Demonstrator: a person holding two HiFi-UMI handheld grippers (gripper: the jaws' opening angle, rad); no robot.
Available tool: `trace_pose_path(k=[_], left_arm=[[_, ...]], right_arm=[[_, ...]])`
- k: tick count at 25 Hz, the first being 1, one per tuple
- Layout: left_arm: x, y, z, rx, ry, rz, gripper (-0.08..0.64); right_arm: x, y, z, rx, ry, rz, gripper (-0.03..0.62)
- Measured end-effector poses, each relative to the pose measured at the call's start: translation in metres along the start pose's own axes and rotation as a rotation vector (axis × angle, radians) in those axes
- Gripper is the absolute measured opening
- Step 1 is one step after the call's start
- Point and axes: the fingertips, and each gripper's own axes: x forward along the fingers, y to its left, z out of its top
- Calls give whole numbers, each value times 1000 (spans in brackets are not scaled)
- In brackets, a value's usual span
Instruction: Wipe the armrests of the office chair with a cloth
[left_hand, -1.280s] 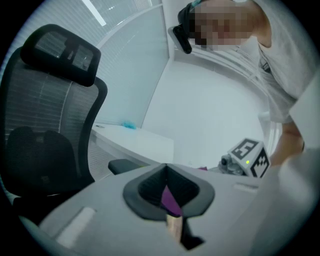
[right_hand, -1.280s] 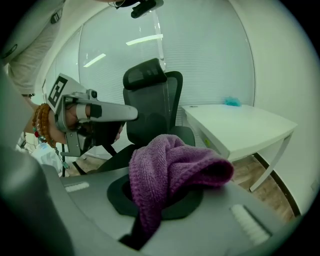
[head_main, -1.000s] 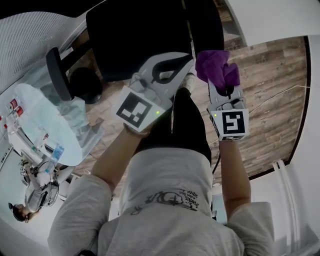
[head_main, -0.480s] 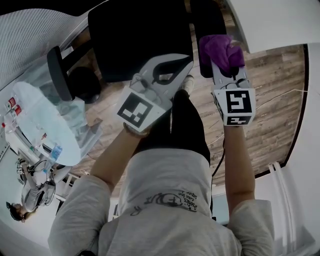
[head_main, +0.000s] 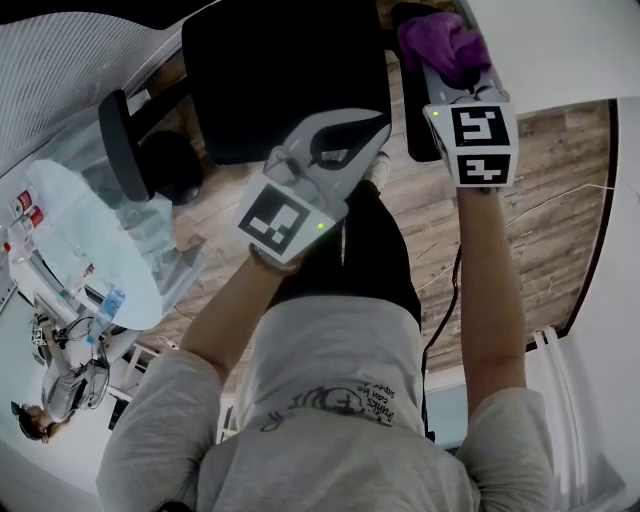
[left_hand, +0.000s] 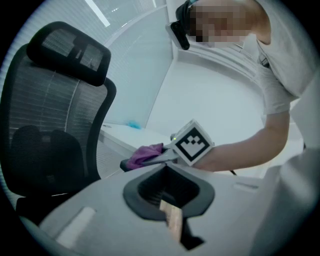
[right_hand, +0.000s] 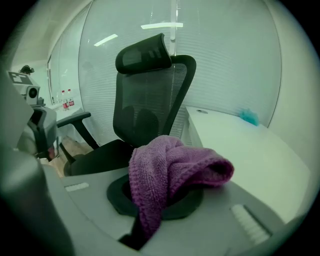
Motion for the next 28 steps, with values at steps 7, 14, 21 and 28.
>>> trace_pose_path(k=[7, 14, 21, 28], left_arm=[[-2, -2, -1, 8, 6, -1, 0], [-2, -4, -1, 8, 8, -2, 0], [1, -10, -3, 11, 6, -4, 0], [5, -15, -7, 10, 17, -11, 0]], right_arm=[[27, -17, 22, 25, 0, 1, 32], [17, -8, 14, 17, 1, 22, 32], [-24, 15, -20, 14, 1, 8, 32], [-73, 45, -61, 47, 9, -3, 32]])
